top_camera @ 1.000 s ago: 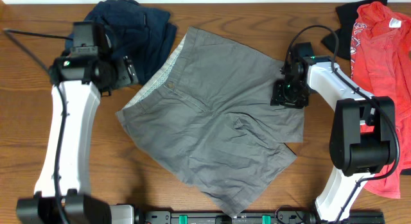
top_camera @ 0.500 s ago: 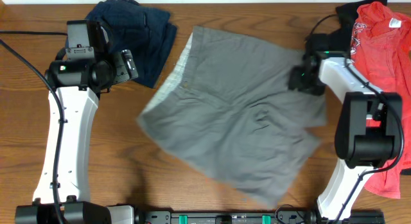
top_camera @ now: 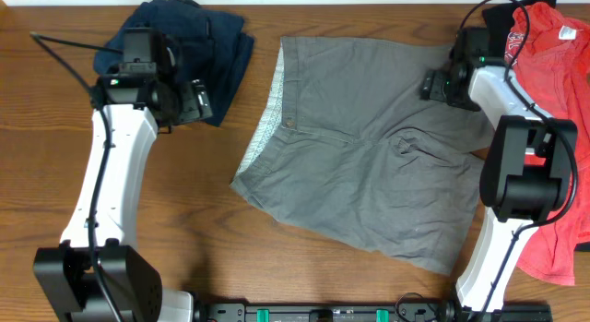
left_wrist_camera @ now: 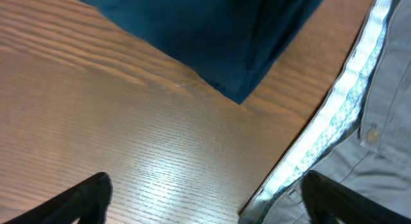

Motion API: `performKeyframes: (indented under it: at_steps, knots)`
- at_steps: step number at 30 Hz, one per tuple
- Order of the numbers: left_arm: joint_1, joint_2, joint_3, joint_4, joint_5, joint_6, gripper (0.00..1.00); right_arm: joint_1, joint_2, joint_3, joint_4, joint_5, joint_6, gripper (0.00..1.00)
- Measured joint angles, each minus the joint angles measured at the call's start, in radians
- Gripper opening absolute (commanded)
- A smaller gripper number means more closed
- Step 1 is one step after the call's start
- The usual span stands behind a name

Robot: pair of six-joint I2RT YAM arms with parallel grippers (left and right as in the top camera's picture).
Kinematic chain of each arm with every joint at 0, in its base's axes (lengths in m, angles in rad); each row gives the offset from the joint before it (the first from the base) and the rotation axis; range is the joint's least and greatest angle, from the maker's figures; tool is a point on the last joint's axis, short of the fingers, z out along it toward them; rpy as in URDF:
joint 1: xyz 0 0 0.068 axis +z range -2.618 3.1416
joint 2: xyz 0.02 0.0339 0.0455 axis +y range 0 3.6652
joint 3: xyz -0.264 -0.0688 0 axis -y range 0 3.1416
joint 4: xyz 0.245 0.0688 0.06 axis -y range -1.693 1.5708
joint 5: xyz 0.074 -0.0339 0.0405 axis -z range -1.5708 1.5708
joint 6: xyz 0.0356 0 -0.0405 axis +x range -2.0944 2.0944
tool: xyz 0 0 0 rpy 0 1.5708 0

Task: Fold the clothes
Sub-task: 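Lower both grippers to grasp the bottom hems of the shorts legs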

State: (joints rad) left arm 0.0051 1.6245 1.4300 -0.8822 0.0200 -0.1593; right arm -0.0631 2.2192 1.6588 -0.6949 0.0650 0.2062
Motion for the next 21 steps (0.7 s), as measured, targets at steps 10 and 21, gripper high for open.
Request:
performKeyframes:
  at_steps: [10, 21]
  knots:
    - [-0.006, -0.085, -0.003, -0.171, 0.033, 0.045, 0.98, 0.026, -0.317, 0.211, -0.586, -0.053, 0.087, 0.99]
    - [-0.071, -0.114, -0.132, -0.216, 0.109, -0.058, 0.98, 0.049, -0.574, 0.071, -0.861, -0.206, 0.168, 0.73]
